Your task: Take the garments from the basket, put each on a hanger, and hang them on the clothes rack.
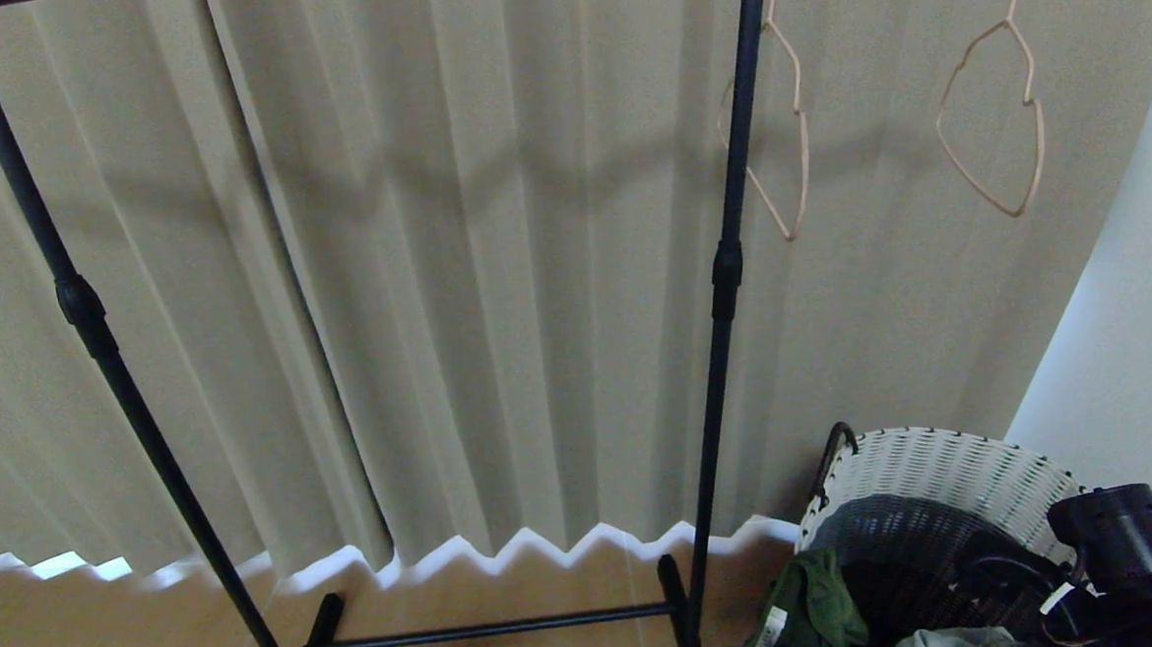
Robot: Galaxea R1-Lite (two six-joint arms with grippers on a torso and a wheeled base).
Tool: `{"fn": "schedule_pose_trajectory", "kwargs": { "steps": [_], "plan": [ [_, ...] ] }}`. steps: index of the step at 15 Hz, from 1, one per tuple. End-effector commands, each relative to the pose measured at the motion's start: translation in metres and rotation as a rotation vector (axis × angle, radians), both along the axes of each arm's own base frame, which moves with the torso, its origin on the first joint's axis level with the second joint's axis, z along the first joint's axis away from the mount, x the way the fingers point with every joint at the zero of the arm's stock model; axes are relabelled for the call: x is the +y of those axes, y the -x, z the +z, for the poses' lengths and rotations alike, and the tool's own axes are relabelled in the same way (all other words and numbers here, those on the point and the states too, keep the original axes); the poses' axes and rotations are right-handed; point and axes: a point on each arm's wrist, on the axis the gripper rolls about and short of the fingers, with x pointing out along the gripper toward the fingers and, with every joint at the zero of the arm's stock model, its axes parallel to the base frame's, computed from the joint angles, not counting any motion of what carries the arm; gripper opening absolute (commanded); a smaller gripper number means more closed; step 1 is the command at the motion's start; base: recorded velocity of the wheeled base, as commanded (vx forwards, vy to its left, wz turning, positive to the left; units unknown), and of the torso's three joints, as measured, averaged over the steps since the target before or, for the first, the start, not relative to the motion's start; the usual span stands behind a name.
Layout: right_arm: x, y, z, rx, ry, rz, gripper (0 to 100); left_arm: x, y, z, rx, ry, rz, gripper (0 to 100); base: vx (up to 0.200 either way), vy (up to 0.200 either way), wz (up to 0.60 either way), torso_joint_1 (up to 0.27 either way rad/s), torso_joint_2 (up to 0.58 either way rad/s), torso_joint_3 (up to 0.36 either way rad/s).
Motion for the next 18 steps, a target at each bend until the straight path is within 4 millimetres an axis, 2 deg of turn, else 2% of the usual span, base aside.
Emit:
{"fn": "schedule_pose_trajectory", "kwargs": {
  "steps": [1, 3, 4, 5, 7, 10, 12, 15, 18],
  "plan": [
    [0.0, 0.004, 0.013, -0.095, -0.003, 0.0, 0, 0.0, 0.0, 0.0, -0.001, 0.001, 0.002, 100, 0.0, 0.0, 0.0, 0.0, 0.0, 0.0],
    [0.0, 0.014, 0.036, -0.244, -0.007, -0.001, 0, 0.0, 0.0, 0.0, -0.001, 0.001, 0.003, 100, 0.0, 0.0, 0.0, 0.0, 0.0, 0.0],
    [-0.001, 0.022, 0.056, -0.364, -0.017, -0.001, 0, 0.0, 0.0, 0.0, -0.001, -0.001, -0.001, 100, 0.0, 0.0, 0.0, 0.0, 0.0, 0.0],
    [-0.001, 0.024, 0.061, -0.393, -0.018, -0.001, 0, 0.0, 0.0, 0.0, -0.001, -0.001, 0.0, 100, 0.0, 0.0, 0.0, 0.0, 0.0, 0.0],
    [-0.001, 0.036, 0.104, -0.626, -0.019, 0.003, 0, 0.0, 0.0, 0.0, -0.001, -0.006, 0.0, 100, 0.0, 0.0, 0.0, 0.0, 0.0, 0.0],
    [-0.001, 0.051, 0.14, -0.724, -0.021, 0.002, 0, 0.0, 0.0, 0.0, -0.001, -0.005, 0.005, 100, -0.067, 0.0, 0.0, 0.001, 0.0, 0.002],
    [-0.001, 0.066, 0.151, -0.732, -0.021, 0.005, 0, 0.0, 0.0, 0.0, -0.001, -0.004, 0.006, 100, -0.2, 0.0, 0.0, 0.007, 0.0, 0.007],
    [-0.001, 0.086, 0.153, -0.724, -0.021, 0.006, 0, 0.0, 0.0, 0.0, 0.001, -0.005, 0.005, 100, -0.2, 0.0, 0.0, -0.002, 0.0, 0.006],
    [-0.001, 0.095, 0.153, -0.729, -0.022, 0.008, 0, 0.0, 0.0, 0.0, 0.001, -0.004, 0.002, 100, -0.133, 0.0, 0.0, 0.002, 0.0, 0.002]
  ]
}}
